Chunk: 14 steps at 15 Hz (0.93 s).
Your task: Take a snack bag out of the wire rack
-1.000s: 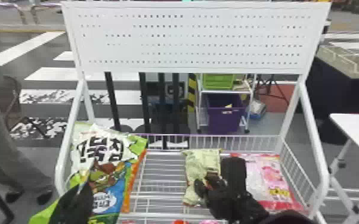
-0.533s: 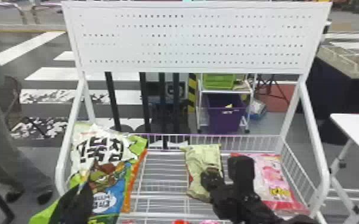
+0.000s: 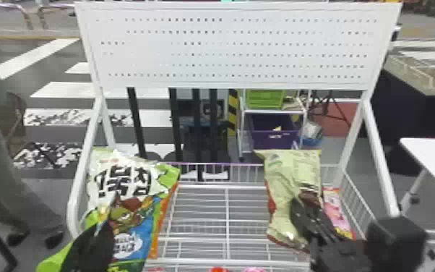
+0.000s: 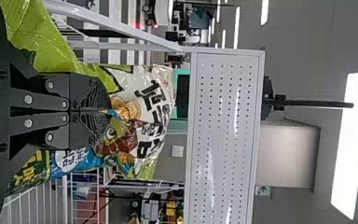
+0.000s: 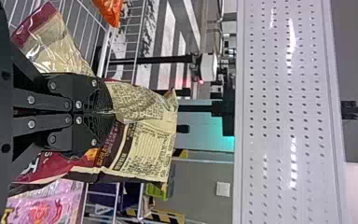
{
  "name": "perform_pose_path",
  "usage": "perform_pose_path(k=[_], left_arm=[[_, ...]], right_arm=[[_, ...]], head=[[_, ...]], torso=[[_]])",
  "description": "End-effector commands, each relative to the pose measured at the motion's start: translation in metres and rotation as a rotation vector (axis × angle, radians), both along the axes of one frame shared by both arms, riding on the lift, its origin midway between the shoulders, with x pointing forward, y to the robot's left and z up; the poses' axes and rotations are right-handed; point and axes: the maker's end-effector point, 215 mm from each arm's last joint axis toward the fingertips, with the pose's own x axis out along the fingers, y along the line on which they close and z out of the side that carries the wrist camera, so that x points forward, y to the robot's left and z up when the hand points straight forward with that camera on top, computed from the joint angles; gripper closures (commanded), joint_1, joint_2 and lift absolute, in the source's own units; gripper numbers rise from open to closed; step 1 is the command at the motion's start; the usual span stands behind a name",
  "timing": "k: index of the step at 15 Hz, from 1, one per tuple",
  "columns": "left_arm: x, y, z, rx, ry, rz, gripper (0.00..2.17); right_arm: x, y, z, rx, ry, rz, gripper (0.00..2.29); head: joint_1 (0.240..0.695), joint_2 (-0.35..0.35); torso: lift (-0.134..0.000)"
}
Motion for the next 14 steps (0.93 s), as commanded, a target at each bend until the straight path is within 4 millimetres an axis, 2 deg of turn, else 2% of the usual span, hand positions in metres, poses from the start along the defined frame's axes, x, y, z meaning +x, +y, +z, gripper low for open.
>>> perform_pose_path(k=[1, 5, 8, 11, 14], left_arm=[[0.0, -0.002, 0.0, -0.001, -0.001, -0.005, 2.11], [0.0, -0.001, 0.0, 0.0, -0.001, -0.003, 2.11], [0.001, 0.0, 0.002, -0.001, -0.004, -0.002, 2.11], [0.001, 0.001, 0.002, -0.001, -0.004, 0.001, 2.11], [0.001, -0.001, 0.001, -0.005, -0.004, -0.001, 2.11]], right_arm=[[-0.037, -0.019, 0.014, 0.02, -0.06, -0.039, 2.25], [-0.08, -0.051, 0.028, 0.061, -0.134, -0.089, 2.25], [-0.102, -0.072, 0.038, 0.064, -0.164, -0.115, 2.25], [-0.112, -0.082, 0.034, 0.054, -0.16, -0.131, 2.25], [-0.113, -0.081, 0.036, 0.059, -0.164, -0.133, 2.25]], head=[[0.499, 0.0], [0.499, 0.0], [0.499, 0.0], [0.499, 0.0], [0.499, 0.0]], torso=[[0.0], [0.0], [0.0], [0.0], [0.0]])
